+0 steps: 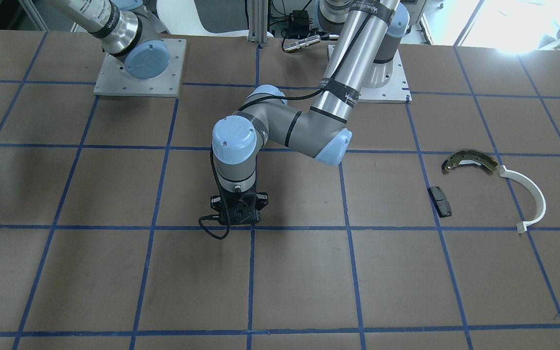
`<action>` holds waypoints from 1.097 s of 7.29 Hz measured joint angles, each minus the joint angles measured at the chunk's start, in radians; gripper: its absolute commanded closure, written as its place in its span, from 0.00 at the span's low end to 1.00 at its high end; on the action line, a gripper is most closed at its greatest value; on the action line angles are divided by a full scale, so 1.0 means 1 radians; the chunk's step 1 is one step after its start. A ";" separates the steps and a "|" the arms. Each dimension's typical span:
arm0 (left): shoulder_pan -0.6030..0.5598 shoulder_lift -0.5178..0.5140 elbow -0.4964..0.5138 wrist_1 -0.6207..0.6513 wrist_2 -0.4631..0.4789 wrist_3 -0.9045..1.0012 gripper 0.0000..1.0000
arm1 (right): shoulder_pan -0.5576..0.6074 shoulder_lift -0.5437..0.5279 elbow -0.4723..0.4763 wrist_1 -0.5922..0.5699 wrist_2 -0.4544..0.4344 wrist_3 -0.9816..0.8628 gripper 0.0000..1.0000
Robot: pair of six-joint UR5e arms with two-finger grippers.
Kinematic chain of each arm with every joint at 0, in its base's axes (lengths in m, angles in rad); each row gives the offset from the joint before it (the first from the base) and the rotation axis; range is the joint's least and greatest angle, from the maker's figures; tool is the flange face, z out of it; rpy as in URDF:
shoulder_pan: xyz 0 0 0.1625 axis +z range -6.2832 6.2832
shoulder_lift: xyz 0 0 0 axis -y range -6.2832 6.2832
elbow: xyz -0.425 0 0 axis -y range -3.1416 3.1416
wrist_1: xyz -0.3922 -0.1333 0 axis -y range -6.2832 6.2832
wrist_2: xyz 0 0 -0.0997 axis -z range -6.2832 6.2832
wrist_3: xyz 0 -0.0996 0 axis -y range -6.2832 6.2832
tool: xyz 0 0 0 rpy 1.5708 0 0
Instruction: Place bearing gear from tray to pile
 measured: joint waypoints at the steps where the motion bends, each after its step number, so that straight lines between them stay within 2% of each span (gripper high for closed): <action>1: 0.003 0.009 0.006 -0.009 0.001 0.001 1.00 | 0.007 -0.070 0.002 0.090 0.028 0.033 0.86; 3: 0.064 0.059 0.005 -0.070 0.009 0.082 1.00 | 0.072 -0.251 0.014 0.379 0.083 0.213 0.87; 5: 0.227 0.125 -0.010 -0.135 0.019 0.267 1.00 | 0.197 -0.408 0.071 0.612 0.148 0.475 0.87; 7: 0.429 0.182 -0.064 -0.166 0.080 0.585 1.00 | 0.362 -0.572 0.213 0.682 0.276 0.821 0.87; 8: 0.540 0.196 -0.096 -0.131 0.097 0.732 1.00 | 0.470 -0.628 0.281 0.640 0.330 1.006 0.87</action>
